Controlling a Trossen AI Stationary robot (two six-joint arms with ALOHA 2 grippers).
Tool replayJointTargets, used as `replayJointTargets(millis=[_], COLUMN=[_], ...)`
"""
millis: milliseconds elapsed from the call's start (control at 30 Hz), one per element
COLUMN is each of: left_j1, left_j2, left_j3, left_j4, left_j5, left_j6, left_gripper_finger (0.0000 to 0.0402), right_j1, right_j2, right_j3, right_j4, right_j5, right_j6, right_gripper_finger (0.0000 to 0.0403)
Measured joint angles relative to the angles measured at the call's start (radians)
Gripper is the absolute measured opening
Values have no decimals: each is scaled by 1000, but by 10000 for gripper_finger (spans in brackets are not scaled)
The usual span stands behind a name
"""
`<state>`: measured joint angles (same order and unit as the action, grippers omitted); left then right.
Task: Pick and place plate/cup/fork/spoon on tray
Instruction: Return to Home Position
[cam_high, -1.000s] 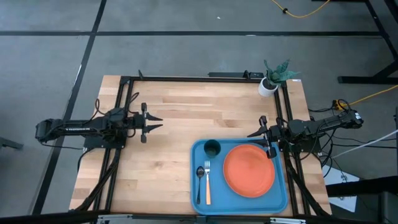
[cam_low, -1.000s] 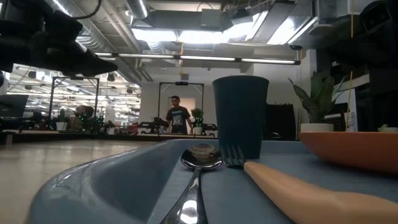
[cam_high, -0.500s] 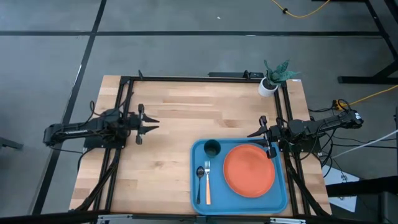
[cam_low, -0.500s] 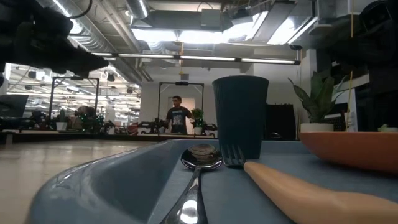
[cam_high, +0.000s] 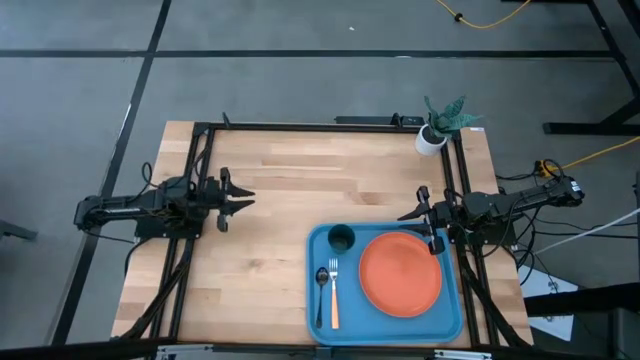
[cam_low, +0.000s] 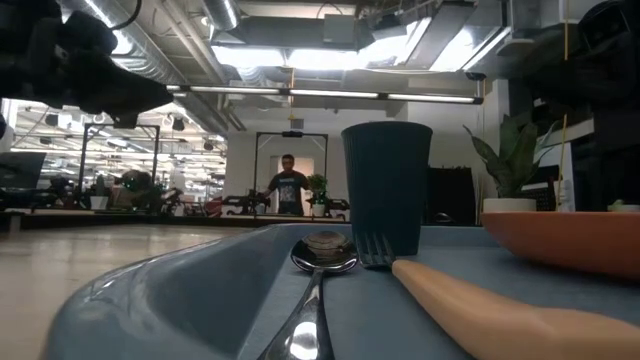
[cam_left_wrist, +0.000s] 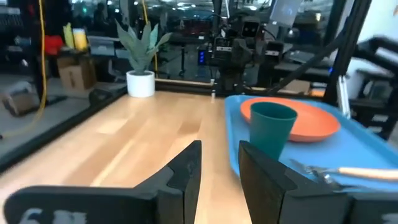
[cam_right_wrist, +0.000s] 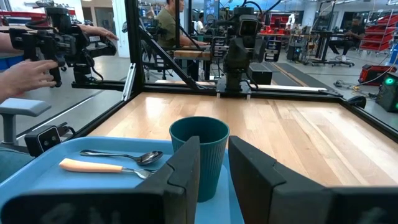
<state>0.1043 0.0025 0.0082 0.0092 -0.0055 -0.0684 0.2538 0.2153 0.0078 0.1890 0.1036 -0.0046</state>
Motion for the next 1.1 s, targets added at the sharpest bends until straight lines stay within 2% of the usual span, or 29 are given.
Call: replayJointTargets(millis=[133, 1100], left_j1=[0, 0], left_j2=[0, 0], left_j3=[0, 0], left_j4=[3, 6], left_j5=[19, 8], left_j6=[-68, -71], left_gripper_finger=[98, 98], right_j1=[0, 0], right_j2=[0, 0], right_j3=[0, 0], right_j4=[0, 0], right_j5=[0, 0], right_j6=[1, -1], right_gripper_finger=[90, 90])
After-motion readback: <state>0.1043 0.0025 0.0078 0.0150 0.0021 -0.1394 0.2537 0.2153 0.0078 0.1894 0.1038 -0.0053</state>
